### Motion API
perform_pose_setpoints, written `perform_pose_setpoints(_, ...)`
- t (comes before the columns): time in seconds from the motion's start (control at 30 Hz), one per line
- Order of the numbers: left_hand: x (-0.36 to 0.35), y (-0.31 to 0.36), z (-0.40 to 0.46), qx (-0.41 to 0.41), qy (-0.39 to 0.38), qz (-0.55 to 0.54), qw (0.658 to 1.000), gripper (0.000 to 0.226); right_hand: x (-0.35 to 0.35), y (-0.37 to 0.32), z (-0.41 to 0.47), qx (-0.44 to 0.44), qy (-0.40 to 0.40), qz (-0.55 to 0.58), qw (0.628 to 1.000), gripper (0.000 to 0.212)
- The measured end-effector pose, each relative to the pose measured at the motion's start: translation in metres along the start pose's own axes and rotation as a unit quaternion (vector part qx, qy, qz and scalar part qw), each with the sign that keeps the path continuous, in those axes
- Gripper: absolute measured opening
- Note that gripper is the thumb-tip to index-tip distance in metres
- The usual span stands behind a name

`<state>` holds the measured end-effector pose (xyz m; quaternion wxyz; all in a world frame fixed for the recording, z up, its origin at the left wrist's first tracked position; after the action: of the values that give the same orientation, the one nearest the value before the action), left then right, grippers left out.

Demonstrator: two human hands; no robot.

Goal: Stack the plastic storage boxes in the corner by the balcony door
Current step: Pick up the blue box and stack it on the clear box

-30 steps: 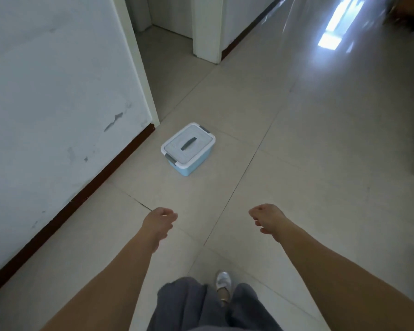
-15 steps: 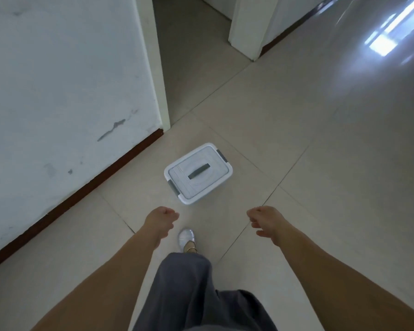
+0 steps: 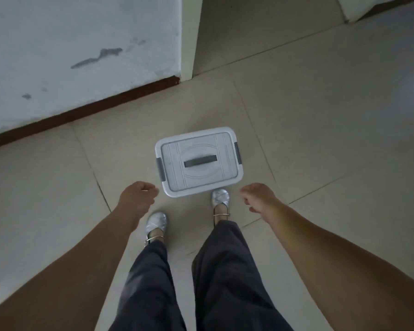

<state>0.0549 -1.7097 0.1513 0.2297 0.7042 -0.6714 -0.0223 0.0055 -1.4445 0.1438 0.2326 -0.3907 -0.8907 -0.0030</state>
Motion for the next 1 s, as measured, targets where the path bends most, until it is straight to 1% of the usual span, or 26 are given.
perform_pose_setpoints(0.07,-0.018,-0.006,0.029,0.020,0.010,-0.022,0.999,0.029,0.006,-0.004,0.046,0.013,-0.011,-0.046,0.999,0.012)
perform_pose_setpoints(0.2,-0.059,-0.022,0.098,0.059,0.033,-0.049,0.997,0.034,0.011,-0.013,0.136,0.019,0.001,-0.100,0.995,0.029)
perform_pose_setpoints(0.27,-0.078,-0.026,0.135,0.071,0.045,-0.054,0.995,0.041,0.009,-0.014,0.178,0.029,0.029,-0.125,0.991,0.032)
perform_pose_setpoints(0.33,-0.091,-0.033,0.172,0.066,0.081,-0.025,0.994,0.052,0.003,-0.013,0.216,0.027,0.062,-0.145,0.987,0.040)
perform_pose_setpoints(0.4,-0.100,-0.038,0.206,0.059,0.131,0.023,0.989,0.065,-0.006,-0.011,0.250,0.011,0.075,-0.129,0.989,0.047)
perform_pose_setpoints(0.5,-0.108,-0.047,0.245,0.069,0.174,0.017,0.982,0.073,-0.022,-0.010,0.290,-0.017,0.051,-0.051,0.997,0.059)
perform_pose_setpoints(0.57,-0.109,-0.049,0.260,0.061,0.165,-0.012,0.984,0.071,-0.026,-0.010,0.301,-0.012,0.048,0.000,0.999,0.064)
perform_pose_setpoints(0.7,-0.111,-0.068,0.277,0.065,0.139,-0.077,0.985,0.060,-0.034,0.000,0.314,0.000,0.059,0.034,0.998,0.065)
perform_pose_setpoints(0.87,-0.105,-0.072,0.254,0.071,0.120,-0.098,0.985,0.058,-0.023,0.007,0.296,-0.008,0.033,0.002,0.999,0.060)
perform_pose_setpoints(1.0,-0.094,-0.081,0.209,0.096,0.102,-0.085,0.987,0.055,-0.018,0.012,0.259,-0.028,0.031,-0.031,0.999,0.065)
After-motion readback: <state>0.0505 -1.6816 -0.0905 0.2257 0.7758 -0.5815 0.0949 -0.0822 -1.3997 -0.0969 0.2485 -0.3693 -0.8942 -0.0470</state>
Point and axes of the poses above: each hand's wrist, its own z-axis towards the middle knuckle, its own x-axis out of the back of the hand, y = z × x, the point moved 1 cm from there along z, towards the middle knuckle, and after that the axes turned 2 degrees about -z, right-handed, at the moved point
